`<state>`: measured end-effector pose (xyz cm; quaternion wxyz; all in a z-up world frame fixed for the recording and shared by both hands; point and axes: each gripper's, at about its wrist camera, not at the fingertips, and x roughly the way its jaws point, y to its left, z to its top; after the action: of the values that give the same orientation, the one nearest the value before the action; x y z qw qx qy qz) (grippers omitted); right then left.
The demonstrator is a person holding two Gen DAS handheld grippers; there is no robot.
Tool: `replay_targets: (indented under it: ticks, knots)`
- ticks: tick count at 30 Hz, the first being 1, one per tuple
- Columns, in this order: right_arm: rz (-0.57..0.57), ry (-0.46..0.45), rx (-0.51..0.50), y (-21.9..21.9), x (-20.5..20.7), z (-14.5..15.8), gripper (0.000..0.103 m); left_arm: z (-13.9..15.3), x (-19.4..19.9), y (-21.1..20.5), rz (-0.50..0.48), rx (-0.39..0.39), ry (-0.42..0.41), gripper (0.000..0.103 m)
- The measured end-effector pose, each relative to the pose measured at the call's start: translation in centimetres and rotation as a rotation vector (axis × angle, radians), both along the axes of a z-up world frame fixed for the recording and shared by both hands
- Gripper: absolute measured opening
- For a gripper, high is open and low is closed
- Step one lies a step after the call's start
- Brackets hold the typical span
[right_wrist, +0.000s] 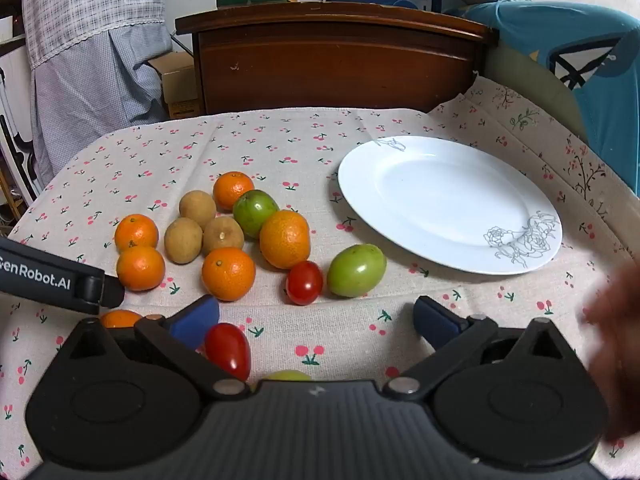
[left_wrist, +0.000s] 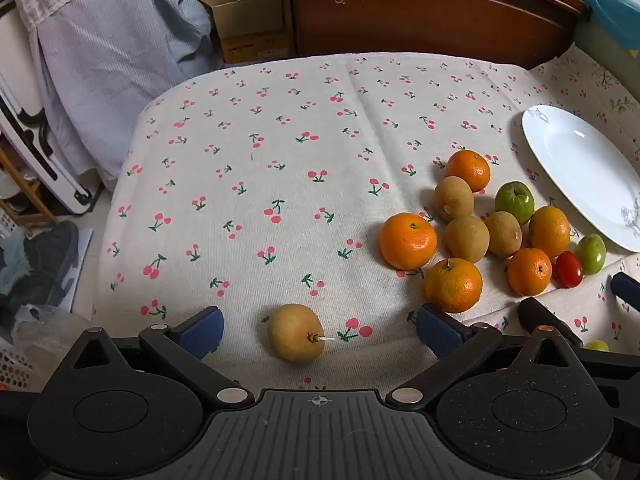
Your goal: Organize fruits
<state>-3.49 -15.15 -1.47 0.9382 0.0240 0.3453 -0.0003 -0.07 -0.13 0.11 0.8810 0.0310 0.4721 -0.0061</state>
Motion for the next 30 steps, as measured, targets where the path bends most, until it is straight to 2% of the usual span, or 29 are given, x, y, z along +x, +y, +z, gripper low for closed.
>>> replay_targets:
  ticks: [2, 8, 15, 20, 23, 27, 30]
  knots:
    - [0.0, -0.004, -0.018, 0.1, 0.0, 0.0, 0.102, 0.3, -0.2, 0.2, 0.001, 0.022, -0.013, 0.103]
    - [-0.001, -0.003, -0.013, 0.1, 0.0, 0.1, 0.102, 1.8, -1.0, 0.5, 0.003, -0.016, -0.064, 0.103]
    - [0.002, -0.004, -0.014, 0.4, 0.1, -0.1, 0.102, 3.5, -1.8, 0.3, -0.019, -0.026, -0.088, 0.103]
    - [0.07, 0.042, -0.004, -0.4, -0.5, 0.6, 0.102, 4.1, -2.8, 0.5, -0.03, -0.036, -0.097, 0.103]
    - [0.095, 0.072, 0.059, -1.5, -0.9, 1.2, 0.102, 4.2, -3.1, 0.6, -0.032, -0.041, -0.094, 0.103]
    - [0.046, 0.08, 0.171, -3.3, -1.2, 2.7, 0.102, 4.2, -3.8, 0.7, -0.034, -0.043, -0.081, 0.103]
    - [0.023, 0.093, 0.187, -4.1, -1.5, 4.1, 0.102, 4.3, -4.4, 0.7, -0.043, -0.051, -0.074, 0.103]
